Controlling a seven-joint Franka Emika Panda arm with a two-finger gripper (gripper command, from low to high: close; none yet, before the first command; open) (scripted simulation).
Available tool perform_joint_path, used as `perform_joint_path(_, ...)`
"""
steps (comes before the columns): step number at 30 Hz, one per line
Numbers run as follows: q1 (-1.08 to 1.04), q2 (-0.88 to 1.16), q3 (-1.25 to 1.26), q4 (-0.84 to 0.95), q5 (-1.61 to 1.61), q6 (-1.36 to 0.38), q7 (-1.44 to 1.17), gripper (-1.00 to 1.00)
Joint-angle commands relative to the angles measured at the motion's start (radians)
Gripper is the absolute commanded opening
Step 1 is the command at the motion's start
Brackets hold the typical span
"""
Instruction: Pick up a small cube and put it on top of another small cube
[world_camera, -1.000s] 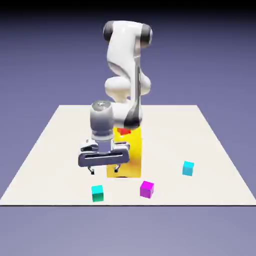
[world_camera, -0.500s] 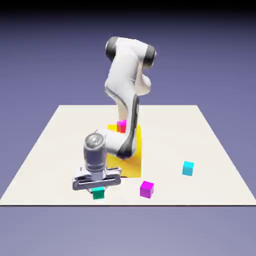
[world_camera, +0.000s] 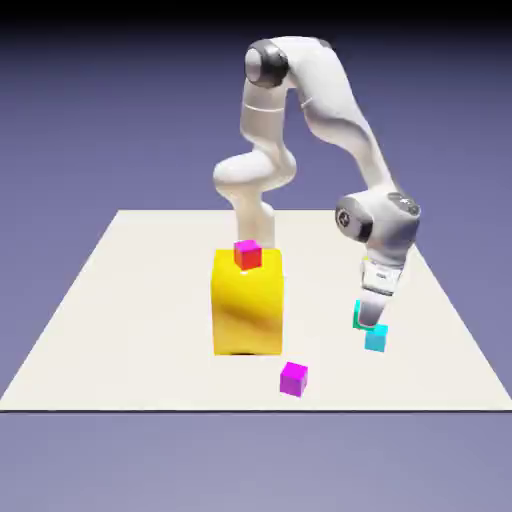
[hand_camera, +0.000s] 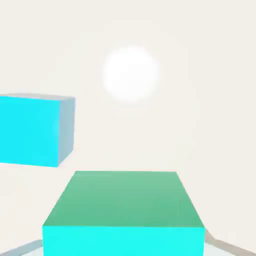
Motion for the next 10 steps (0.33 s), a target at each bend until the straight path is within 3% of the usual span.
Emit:
perform_joint_path(1,-0.012,0.0,0.0,0.0,-0.002,0.001,0.001,-1.0)
perform_joint_path(6,-0.008,0.169,-0.031,-0.014,-0.054,0.183,0.042,-1.0)
perform_joint_path(7,-0.008,0.169,-0.031,-0.014,-0.054,0.183,0.042,1.0)
perform_joint_path(10,-0.01,0.096,-0.018,-0.008,-0.032,0.105,0.025,1.0)
